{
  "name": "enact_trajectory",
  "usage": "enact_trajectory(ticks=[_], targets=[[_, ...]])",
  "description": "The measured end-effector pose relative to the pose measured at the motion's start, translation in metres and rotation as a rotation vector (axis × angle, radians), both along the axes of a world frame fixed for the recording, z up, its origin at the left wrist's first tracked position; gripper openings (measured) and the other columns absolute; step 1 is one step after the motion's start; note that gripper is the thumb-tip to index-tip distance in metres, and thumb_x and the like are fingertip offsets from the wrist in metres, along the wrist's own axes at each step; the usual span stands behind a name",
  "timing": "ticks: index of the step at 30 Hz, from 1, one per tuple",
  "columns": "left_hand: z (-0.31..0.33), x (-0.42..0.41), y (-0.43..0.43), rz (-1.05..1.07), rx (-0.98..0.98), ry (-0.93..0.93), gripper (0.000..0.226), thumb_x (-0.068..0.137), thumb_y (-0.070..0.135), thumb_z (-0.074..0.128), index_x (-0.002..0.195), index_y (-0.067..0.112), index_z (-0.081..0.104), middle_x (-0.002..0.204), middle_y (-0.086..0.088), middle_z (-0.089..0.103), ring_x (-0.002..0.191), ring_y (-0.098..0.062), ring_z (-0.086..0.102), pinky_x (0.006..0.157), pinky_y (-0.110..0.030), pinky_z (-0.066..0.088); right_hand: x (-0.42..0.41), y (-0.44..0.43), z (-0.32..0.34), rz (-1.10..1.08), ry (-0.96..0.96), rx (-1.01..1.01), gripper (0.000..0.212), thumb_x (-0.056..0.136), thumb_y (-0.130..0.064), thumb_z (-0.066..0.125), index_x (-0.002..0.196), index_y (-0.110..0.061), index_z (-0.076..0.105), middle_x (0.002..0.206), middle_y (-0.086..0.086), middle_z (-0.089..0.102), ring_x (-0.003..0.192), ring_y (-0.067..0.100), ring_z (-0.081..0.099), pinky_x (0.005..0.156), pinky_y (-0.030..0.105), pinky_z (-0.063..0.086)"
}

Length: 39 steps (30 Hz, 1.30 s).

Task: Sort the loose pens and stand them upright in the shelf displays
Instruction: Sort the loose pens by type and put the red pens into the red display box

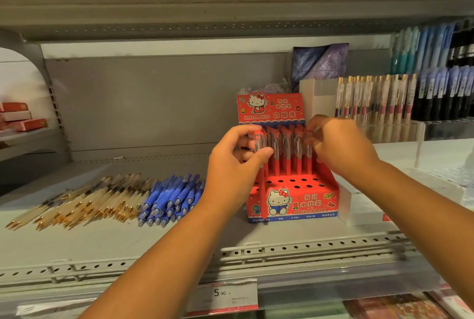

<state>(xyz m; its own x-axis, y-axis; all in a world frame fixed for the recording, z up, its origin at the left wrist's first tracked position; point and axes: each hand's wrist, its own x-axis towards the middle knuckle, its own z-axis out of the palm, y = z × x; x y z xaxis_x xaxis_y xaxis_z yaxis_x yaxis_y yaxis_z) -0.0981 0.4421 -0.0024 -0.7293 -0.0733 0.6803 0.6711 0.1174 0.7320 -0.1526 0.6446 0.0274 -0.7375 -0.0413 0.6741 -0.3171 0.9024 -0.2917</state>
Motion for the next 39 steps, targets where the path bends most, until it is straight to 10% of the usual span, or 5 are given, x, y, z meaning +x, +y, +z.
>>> enact_trajectory(ticks=[8,13,24,28,39], targets=[[0.004,0.003,0.001,0.027,-0.001,0.011,0.031,0.082,0.007,0.077,0.104,0.027,0.068,0.080,0.005,0.062,0.080,-0.027,0.064,0.079,-0.051,0.057,0.017,-0.009,0.004,-0.138,0.130,0.192,0.024,0.090,-0.025,0.056,0.112,-0.022,0.066,0.117,0.008,0.052,0.077,0.032,0.061,0.061,0.032,0.047],[0.012,0.004,0.000,0.026,0.106,0.037,0.030,0.082,0.000,0.075,0.102,0.021,0.068,0.079,0.003,0.064,0.073,-0.006,0.061,0.072,-0.025,0.056,0.031,-0.032,0.004,0.491,-0.073,-0.292,0.027,0.084,-0.014,0.069,0.105,-0.027,0.059,0.103,-0.005,0.063,0.079,0.007,0.063,0.070,0.017,0.049],[0.020,0.003,-0.006,0.066,0.051,0.055,0.034,0.084,0.011,0.076,0.109,0.028,0.063,0.097,0.001,0.069,0.080,-0.007,0.063,0.067,-0.018,0.053,0.038,-0.065,0.002,0.810,-0.214,-0.521,0.043,0.084,0.000,0.070,0.113,-0.024,0.049,0.090,0.013,0.067,0.066,0.033,0.065,0.074,0.055,0.057],[0.011,-0.001,-0.011,0.156,0.110,-0.163,0.019,0.092,0.024,0.065,0.107,0.032,0.057,0.100,0.016,0.064,0.079,0.012,0.061,0.067,-0.017,0.046,0.030,-0.066,0.005,0.779,-0.153,-0.510,0.053,0.085,0.002,0.068,0.125,-0.026,0.047,0.086,0.009,0.058,0.065,0.034,0.064,0.066,0.050,0.061],[-0.017,-0.006,-0.010,0.026,-0.110,-0.648,0.037,0.085,0.004,0.059,0.105,0.031,0.045,0.097,-0.002,0.071,0.086,-0.018,0.071,0.073,-0.036,0.059,0.003,-0.068,-0.003,0.614,0.001,-0.446,0.064,0.084,-0.005,0.068,0.119,-0.053,0.044,0.086,-0.006,0.064,0.072,0.021,0.069,0.068,0.050,0.059]])
